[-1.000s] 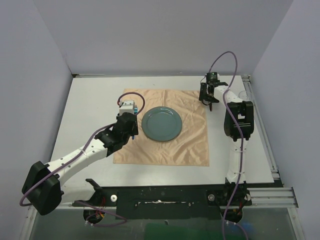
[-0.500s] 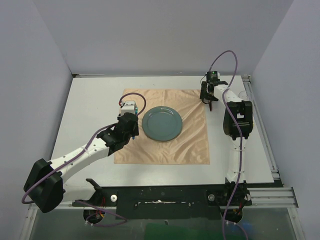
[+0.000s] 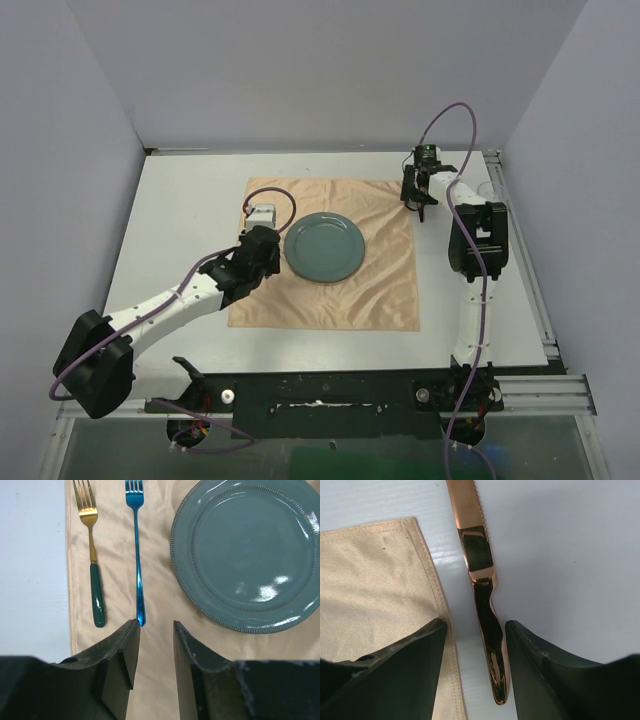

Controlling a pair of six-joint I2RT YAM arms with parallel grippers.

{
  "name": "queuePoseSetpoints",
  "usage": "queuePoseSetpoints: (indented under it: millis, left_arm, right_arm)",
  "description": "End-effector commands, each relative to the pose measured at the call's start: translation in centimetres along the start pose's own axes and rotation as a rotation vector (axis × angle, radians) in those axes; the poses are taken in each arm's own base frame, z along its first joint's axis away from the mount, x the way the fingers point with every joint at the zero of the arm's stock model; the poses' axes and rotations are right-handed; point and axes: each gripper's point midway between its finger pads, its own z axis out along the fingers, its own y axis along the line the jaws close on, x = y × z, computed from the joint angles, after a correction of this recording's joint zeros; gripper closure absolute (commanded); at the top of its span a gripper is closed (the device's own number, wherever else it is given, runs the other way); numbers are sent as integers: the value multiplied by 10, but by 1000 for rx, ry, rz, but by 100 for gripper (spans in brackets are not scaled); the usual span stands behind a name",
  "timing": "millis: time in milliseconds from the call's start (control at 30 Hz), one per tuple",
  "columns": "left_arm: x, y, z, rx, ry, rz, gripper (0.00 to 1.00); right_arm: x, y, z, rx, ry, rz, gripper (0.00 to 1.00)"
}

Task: Set the dinner table for one person
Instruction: Pick up the knife at the center of the board.

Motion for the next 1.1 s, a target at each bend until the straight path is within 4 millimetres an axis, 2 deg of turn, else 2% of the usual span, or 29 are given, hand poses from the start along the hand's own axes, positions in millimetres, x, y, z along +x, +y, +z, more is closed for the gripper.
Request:
queuePoseSetpoints:
  millis: [0, 367, 733, 1067]
  left_arm:
    - [-13, -15, 0, 44, -33, -31, 69]
    - [-1, -16, 7, 40, -4, -25, 70]
    - [11, -24, 12, 52, 32, -11, 70]
    - [12, -24, 11, 49, 32, -10, 70]
  right_arm:
    - [-8, -13, -27, 23, -22, -3, 48]
    - [-16, -10, -37, 5, -54, 20, 48]
    - [-54, 2, -45, -56, -141, 16, 48]
    - [-60, -10, -50, 6, -156, -1, 48]
